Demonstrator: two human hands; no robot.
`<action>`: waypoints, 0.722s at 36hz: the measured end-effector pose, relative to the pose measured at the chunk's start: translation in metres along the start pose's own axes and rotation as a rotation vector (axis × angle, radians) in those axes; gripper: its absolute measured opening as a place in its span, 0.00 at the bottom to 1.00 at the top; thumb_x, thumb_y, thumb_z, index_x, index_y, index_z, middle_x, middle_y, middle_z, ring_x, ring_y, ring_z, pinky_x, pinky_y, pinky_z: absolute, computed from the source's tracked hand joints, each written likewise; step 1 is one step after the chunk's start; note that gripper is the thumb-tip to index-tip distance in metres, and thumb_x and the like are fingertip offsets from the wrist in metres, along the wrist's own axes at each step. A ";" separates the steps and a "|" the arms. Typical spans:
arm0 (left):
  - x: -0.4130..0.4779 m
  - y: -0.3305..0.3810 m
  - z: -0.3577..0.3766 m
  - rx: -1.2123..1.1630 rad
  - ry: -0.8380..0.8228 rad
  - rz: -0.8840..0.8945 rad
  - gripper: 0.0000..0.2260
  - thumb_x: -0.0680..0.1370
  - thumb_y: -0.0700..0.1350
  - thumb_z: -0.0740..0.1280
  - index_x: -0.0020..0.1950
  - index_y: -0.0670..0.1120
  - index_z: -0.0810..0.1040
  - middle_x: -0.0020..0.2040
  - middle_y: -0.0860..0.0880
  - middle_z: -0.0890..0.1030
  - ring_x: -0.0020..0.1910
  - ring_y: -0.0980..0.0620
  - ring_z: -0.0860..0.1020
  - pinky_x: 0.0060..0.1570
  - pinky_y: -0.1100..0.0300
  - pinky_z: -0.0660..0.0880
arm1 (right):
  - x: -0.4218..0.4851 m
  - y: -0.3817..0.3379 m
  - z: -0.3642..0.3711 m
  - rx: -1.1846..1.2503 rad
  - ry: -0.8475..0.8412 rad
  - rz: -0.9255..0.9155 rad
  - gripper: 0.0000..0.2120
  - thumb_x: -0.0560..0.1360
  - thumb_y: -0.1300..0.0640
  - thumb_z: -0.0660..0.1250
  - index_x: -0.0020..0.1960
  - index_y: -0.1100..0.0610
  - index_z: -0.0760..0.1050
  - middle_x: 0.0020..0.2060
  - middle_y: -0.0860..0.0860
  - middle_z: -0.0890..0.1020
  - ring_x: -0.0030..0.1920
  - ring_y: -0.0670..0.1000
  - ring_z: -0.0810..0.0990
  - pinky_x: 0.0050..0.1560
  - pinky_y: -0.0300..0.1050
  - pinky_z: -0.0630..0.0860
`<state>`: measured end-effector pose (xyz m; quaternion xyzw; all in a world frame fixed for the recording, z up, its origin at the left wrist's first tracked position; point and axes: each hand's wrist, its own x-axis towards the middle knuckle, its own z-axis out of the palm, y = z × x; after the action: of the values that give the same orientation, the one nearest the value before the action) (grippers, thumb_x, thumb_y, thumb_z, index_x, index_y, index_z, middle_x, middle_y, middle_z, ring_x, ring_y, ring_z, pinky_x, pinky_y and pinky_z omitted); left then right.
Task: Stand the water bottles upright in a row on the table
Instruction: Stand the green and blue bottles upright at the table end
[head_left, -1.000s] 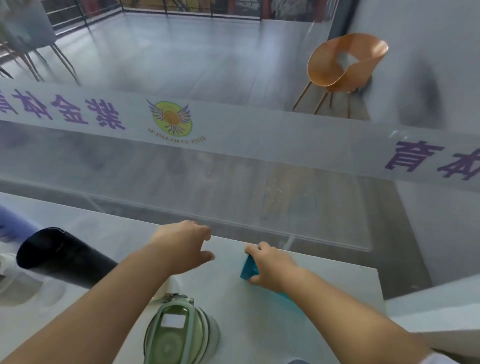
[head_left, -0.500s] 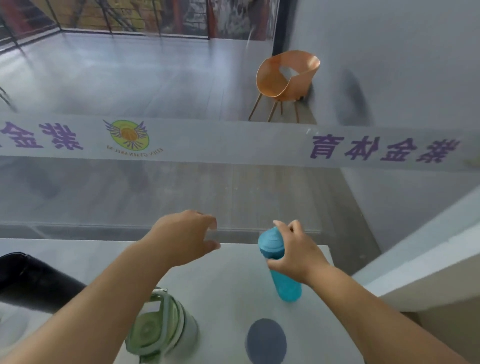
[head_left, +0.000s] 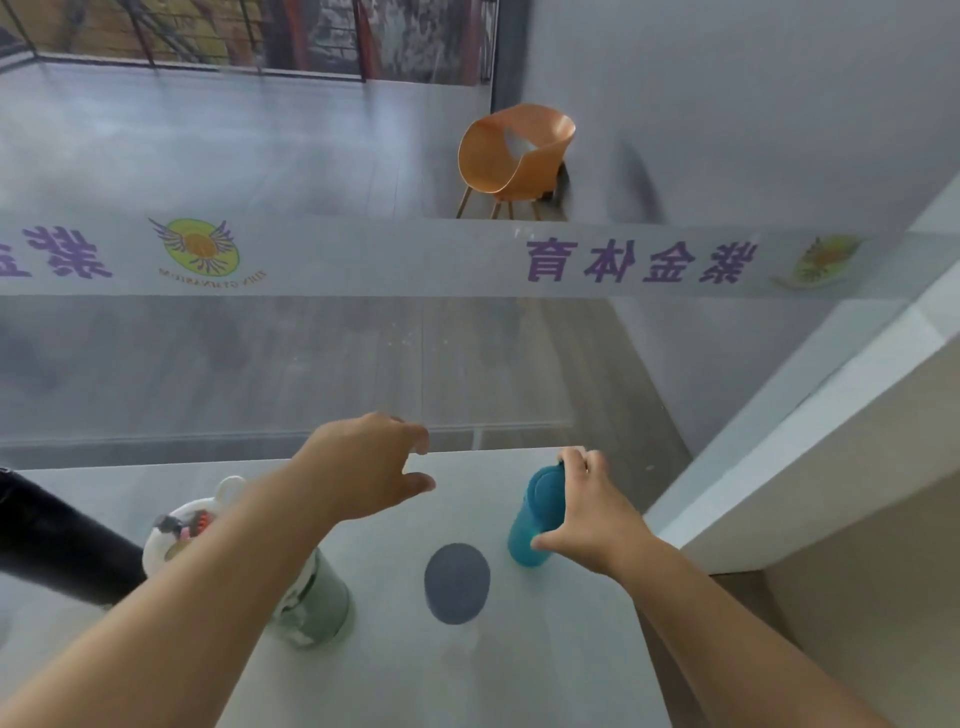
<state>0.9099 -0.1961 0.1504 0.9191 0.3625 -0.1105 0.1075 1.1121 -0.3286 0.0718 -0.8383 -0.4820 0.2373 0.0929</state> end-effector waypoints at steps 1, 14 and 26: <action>-0.001 0.002 0.001 -0.003 -0.001 0.000 0.20 0.75 0.61 0.62 0.64 0.54 0.71 0.60 0.52 0.78 0.54 0.49 0.78 0.54 0.53 0.77 | -0.002 0.000 0.000 -0.007 -0.015 0.000 0.43 0.63 0.48 0.76 0.70 0.52 0.55 0.64 0.52 0.61 0.61 0.55 0.72 0.61 0.51 0.75; -0.015 0.008 0.007 -0.011 0.002 -0.062 0.19 0.75 0.61 0.63 0.63 0.54 0.73 0.59 0.53 0.78 0.53 0.50 0.79 0.55 0.53 0.77 | -0.007 -0.002 -0.006 -0.092 -0.115 -0.061 0.46 0.71 0.44 0.70 0.77 0.49 0.44 0.73 0.53 0.59 0.68 0.55 0.70 0.65 0.51 0.73; -0.035 0.008 -0.015 0.025 0.097 -0.138 0.17 0.76 0.61 0.61 0.61 0.56 0.72 0.59 0.55 0.78 0.54 0.50 0.78 0.49 0.55 0.75 | -0.011 -0.025 -0.068 -0.282 -0.083 -0.184 0.33 0.73 0.39 0.66 0.73 0.52 0.63 0.68 0.53 0.71 0.65 0.55 0.72 0.62 0.50 0.73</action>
<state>0.8922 -0.2201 0.1752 0.8975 0.4283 -0.0778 0.0704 1.1214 -0.3199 0.1439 -0.7848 -0.5887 0.1921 -0.0242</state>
